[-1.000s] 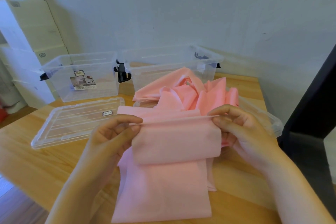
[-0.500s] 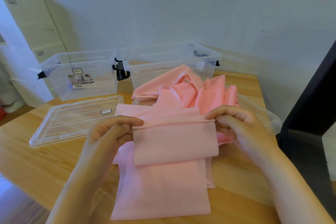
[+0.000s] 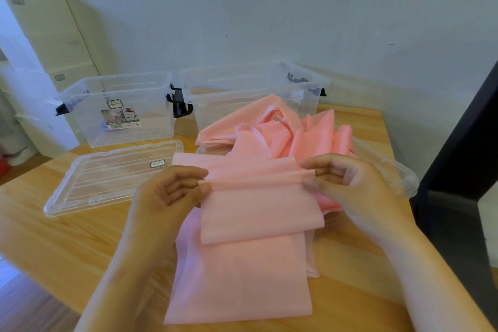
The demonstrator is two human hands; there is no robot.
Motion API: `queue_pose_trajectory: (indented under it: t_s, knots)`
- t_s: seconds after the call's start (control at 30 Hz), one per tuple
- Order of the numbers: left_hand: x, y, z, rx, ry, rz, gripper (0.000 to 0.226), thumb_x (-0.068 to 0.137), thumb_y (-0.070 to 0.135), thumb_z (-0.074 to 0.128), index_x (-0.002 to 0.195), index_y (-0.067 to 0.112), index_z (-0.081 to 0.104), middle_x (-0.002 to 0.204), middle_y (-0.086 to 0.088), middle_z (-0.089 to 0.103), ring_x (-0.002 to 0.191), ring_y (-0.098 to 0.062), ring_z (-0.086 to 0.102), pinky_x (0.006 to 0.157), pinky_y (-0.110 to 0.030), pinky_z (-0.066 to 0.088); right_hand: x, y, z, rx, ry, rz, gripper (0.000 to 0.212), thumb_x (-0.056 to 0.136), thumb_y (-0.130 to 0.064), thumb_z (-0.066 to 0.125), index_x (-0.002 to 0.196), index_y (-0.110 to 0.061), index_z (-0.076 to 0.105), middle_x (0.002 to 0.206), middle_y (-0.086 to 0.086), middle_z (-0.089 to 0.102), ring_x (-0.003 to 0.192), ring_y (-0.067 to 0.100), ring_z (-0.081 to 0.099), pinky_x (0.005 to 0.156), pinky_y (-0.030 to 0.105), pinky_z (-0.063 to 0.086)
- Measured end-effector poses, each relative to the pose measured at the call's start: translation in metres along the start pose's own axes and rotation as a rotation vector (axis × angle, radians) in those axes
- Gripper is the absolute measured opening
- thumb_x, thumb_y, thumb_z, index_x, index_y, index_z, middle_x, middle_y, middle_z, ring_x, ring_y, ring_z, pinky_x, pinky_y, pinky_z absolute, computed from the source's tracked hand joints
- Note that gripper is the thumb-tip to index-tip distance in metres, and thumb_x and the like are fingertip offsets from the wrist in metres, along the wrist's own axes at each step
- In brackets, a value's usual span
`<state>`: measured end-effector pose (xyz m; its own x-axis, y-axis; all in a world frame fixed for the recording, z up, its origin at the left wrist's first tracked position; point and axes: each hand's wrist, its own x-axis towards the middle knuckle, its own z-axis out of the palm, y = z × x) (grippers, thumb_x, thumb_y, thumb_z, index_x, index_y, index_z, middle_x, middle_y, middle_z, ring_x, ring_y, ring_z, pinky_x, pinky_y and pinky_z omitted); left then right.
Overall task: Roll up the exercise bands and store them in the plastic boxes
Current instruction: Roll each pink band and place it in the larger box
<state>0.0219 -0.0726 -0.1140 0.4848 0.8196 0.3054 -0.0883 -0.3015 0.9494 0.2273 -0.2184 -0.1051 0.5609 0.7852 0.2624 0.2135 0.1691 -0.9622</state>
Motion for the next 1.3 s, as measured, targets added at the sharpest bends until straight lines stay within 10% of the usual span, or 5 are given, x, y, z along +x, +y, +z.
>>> queue_pose_trajectory:
  t_s: [0.27,0.47,0.6,0.73,1.3]
  knots:
    - [-0.001,0.001,0.000,-0.060,-0.025,-0.016,0.022,0.087,0.001,0.061,0.078,0.020,0.069,0.061,-0.002,0.064,0.057,-0.012,0.059,0.060,-0.017,0.051,-0.005,-0.006,0.001,-0.050,-0.009,0.000,0.012,0.084,-0.008,0.065,0.080,-0.018,0.066,0.074,0.028,0.054,0.070,0.016,0.054,0.066,0.032,0.044]
    - [-0.001,0.004,-0.005,-0.282,-0.085,-0.043,0.009,0.071,0.022,0.072,0.079,0.021,0.076,0.070,-0.004,0.066,0.065,-0.014,0.062,0.063,-0.020,0.054,-0.007,-0.013,0.001,0.143,-0.036,0.040,0.010,0.074,-0.015,0.066,0.074,-0.024,0.070,0.063,-0.001,0.062,0.062,0.009,0.058,0.052,0.019,0.047]
    - [0.001,0.000,-0.012,-0.314,-0.118,-0.040,0.050,0.050,0.049,0.090,0.087,0.017,0.077,0.079,-0.006,0.069,0.074,-0.017,0.066,0.070,-0.024,0.056,-0.006,-0.013,-0.001,0.219,-0.044,0.040,0.020,0.075,-0.006,0.062,0.069,-0.022,0.072,0.064,-0.002,0.062,0.062,0.008,0.059,0.052,0.020,0.049]
    - [0.000,-0.001,-0.011,-0.280,-0.098,-0.035,0.014,0.065,0.020,0.078,0.079,0.019,0.078,0.082,-0.004,0.071,0.075,-0.018,0.065,0.071,-0.024,0.057,-0.005,-0.011,-0.002,0.227,-0.036,0.011,0.043,0.084,0.012,0.050,0.065,-0.018,0.073,0.067,0.001,0.065,0.066,0.008,0.062,0.060,0.017,0.050]
    - [0.000,0.002,-0.003,-0.124,0.048,-0.033,0.028,0.072,0.001,0.073,0.093,0.018,0.068,0.071,0.002,0.068,0.066,-0.008,0.065,0.067,-0.013,0.052,-0.004,-0.009,0.004,0.094,-0.009,-0.031,0.020,0.074,0.008,0.069,0.087,-0.008,0.069,0.074,-0.002,0.069,0.072,0.006,0.064,0.066,0.013,0.050]
